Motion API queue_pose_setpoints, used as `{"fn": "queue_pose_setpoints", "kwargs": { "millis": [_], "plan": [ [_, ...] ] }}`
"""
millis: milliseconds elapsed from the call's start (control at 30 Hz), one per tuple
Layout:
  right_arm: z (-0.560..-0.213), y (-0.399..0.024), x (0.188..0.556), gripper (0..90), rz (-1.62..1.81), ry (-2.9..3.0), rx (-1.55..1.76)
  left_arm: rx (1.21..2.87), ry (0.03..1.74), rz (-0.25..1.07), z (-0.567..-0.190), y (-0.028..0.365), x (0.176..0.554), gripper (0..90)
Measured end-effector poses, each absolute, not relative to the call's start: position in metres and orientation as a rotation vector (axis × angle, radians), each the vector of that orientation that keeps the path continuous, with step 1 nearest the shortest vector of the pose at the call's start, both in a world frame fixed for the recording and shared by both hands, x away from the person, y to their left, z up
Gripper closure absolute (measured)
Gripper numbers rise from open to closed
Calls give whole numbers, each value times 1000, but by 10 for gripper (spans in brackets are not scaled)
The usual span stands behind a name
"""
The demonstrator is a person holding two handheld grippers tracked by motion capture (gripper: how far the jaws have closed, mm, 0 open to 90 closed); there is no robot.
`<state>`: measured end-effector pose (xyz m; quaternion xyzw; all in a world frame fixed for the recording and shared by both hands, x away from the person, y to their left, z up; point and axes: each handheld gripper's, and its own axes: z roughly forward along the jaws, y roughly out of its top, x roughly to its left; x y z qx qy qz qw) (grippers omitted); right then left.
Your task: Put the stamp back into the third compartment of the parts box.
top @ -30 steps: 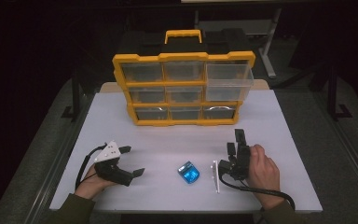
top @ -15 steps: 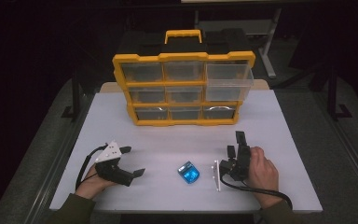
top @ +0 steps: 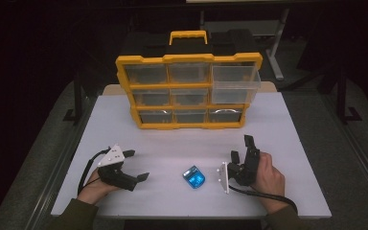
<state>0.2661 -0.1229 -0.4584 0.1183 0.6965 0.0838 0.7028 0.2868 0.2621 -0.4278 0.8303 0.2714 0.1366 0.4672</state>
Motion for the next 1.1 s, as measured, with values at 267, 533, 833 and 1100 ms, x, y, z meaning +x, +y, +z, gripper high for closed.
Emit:
{"fn": "queue_pose_setpoints", "kwargs": {
  "millis": [267, 533, 833, 1100],
  "plan": [
    [-453, -127, 268, 0, 293, 1611, 406, 2039, 665, 339, -428, 262, 288, 11],
    [-448, -130, 268, 0, 376, 1645, 510, 2037, 670, 338, -428, 263, 288, 11],
    [-443, -133, 269, 0, 415, 1668, 589, 2033, 669, 327, -428, 262, 288, 11],
    [-440, -137, 272, 0, 466, 1717, 662, 2031, 679, 328, -428, 263, 288, 11]
  ]
}}
